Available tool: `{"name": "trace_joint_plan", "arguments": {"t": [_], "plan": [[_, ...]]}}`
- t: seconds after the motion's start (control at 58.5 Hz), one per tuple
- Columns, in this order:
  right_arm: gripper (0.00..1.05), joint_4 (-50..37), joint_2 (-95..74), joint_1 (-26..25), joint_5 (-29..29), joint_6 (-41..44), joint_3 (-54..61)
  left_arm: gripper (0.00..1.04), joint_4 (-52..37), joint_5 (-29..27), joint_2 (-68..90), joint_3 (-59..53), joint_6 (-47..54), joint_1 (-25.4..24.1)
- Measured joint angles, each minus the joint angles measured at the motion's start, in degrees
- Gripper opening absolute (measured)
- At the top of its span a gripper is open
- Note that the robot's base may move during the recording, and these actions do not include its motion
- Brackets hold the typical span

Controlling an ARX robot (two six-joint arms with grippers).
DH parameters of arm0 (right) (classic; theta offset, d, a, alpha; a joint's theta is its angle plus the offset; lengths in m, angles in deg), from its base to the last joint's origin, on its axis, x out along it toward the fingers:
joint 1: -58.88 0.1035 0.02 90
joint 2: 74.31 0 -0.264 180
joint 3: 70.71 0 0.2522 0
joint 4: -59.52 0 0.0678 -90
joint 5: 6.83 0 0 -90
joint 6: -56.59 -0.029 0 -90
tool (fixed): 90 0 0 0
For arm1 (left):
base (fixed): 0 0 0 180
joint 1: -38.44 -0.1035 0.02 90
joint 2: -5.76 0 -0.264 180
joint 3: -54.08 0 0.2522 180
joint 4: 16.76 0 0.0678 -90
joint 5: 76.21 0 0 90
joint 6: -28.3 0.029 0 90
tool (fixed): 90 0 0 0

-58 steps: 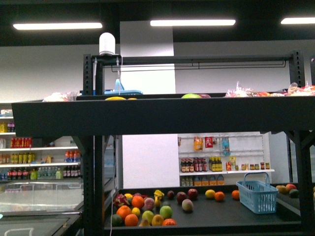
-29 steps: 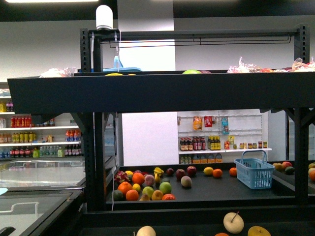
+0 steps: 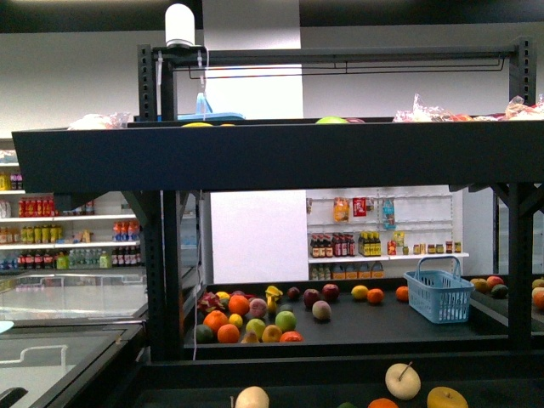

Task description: Pick lemon from shelf

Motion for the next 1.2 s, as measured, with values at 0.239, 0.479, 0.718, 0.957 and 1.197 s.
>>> {"name": "trace_joint_plan", "arguments": {"t": [0.239,0.479,0.718,0.957,1.197], "plan": [[0.97,0.0,0.0,0.0,0.0,0.0,0.0,0.61,0.9,-1.5,2.6,3.0,0.2,0.5],[0.97,0.0,0.0,0.0,0.0,0.0,0.0,0.21,0.9,-2.8,2.9,3.2,-2.2,0.5],[0.97,0.0,0.0,0.0,0.0,0.0,0.0,0.17,1.5,-1.2,-2.7,-2.2,6.5,2.5],[0.97,0.0,0.0,0.0,0.0,0.0,0.0,0.14,3.5,3.0,-14.6,-10.5,12.7,9.4],[0.97,0.0,0.0,0.0,0.0,0.0,0.0,0.13,2.8,6.2,-23.2,-16.5,15.3,20.9]]}}
